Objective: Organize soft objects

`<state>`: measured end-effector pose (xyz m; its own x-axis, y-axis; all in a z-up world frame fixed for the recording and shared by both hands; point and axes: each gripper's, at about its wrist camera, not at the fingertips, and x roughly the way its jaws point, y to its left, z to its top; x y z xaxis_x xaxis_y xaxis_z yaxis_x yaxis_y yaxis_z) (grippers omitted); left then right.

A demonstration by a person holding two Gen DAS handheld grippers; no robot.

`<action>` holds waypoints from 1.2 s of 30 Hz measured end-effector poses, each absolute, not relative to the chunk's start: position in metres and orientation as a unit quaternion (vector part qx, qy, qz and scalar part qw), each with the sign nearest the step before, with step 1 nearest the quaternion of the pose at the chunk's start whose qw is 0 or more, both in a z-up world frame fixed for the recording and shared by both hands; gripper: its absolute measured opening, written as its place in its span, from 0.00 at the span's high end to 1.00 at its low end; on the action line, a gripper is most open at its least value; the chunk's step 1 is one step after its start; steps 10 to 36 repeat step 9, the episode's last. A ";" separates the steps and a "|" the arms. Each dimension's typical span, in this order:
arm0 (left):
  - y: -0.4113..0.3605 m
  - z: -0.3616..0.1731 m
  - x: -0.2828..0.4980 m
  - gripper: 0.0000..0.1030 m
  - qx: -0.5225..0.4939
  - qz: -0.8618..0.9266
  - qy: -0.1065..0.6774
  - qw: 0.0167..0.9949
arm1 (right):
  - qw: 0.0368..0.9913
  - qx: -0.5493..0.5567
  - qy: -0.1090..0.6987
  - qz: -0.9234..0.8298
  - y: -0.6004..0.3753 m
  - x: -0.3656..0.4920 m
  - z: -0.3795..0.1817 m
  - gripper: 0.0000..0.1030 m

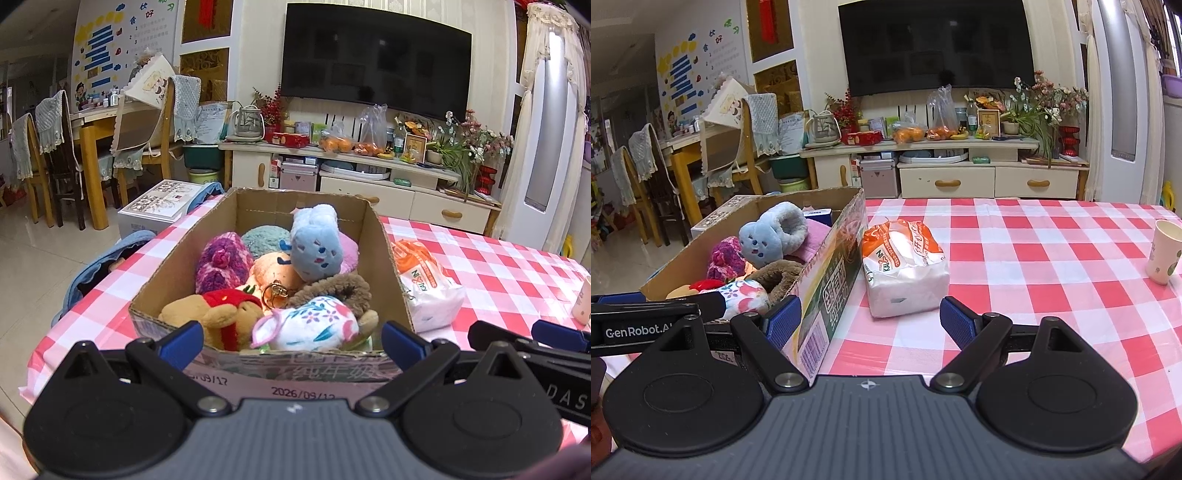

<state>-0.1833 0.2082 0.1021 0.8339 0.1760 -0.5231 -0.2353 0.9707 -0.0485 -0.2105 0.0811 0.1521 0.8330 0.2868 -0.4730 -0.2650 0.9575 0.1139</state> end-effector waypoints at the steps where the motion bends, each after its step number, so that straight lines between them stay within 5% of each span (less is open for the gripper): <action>1: 0.207 0.102 -0.182 0.01 -0.055 0.107 0.268 0.956 | 0.957 0.024 0.251 0.144 0.081 -0.210 0.152 0.00; 36: 0.194 0.102 -0.174 0.01 -0.051 0.095 0.269 0.957 | 0.955 0.048 0.252 0.146 0.071 -0.208 0.149 0.00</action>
